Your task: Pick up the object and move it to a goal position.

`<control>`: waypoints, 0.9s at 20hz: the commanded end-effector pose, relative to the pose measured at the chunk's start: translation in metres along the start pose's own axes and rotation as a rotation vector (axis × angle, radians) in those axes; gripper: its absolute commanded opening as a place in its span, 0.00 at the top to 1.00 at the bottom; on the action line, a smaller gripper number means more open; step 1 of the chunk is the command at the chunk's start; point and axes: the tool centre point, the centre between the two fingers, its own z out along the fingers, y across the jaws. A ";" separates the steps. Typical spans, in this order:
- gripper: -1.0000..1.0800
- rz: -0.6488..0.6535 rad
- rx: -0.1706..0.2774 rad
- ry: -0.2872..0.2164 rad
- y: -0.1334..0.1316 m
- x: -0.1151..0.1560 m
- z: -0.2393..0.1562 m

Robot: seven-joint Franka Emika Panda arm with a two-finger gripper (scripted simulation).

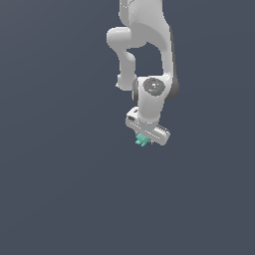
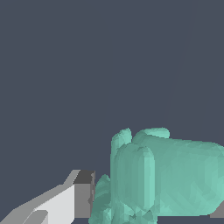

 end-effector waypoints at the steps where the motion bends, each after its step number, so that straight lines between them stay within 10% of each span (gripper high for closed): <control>1: 1.00 0.000 0.000 0.000 -0.009 0.013 -0.014; 18: 1.00 0.000 -0.001 0.000 -0.063 0.093 -0.093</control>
